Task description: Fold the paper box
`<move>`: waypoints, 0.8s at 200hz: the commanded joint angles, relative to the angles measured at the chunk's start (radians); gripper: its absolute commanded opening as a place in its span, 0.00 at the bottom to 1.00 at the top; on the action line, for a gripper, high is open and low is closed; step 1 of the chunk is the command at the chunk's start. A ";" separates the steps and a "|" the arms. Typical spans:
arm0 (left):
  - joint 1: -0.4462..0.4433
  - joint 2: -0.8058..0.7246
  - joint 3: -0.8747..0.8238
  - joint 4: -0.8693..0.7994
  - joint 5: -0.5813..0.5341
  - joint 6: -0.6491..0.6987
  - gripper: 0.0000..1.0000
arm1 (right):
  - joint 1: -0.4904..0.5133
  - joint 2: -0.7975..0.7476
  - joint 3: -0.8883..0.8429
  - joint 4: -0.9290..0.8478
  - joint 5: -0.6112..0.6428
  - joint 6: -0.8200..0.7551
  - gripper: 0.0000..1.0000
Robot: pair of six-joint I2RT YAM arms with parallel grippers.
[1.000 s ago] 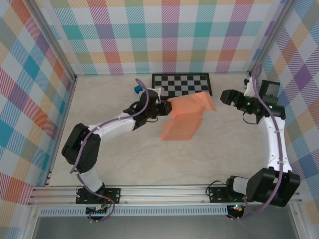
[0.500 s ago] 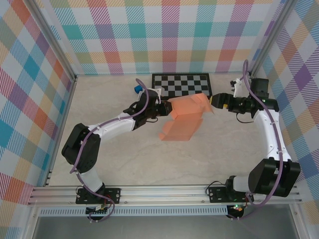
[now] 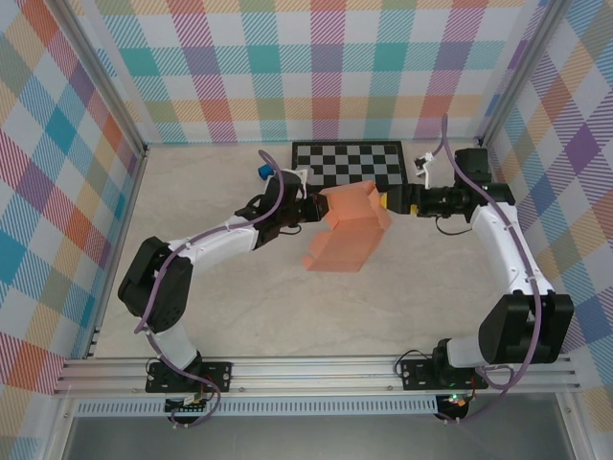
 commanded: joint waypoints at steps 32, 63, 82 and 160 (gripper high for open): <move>0.003 0.010 0.041 0.008 0.024 0.008 0.13 | 0.071 0.000 -0.035 0.054 0.018 -0.057 0.69; 0.003 0.014 0.041 0.003 0.026 0.012 0.13 | 0.085 -0.005 -0.046 0.072 0.040 -0.077 0.69; 0.003 0.014 0.039 0.003 0.027 0.016 0.13 | 0.088 -0.006 -0.057 0.075 0.082 -0.116 0.71; -0.002 -0.017 0.023 -0.030 0.024 0.099 0.13 | 0.088 -0.016 -0.108 0.138 0.035 -0.150 0.67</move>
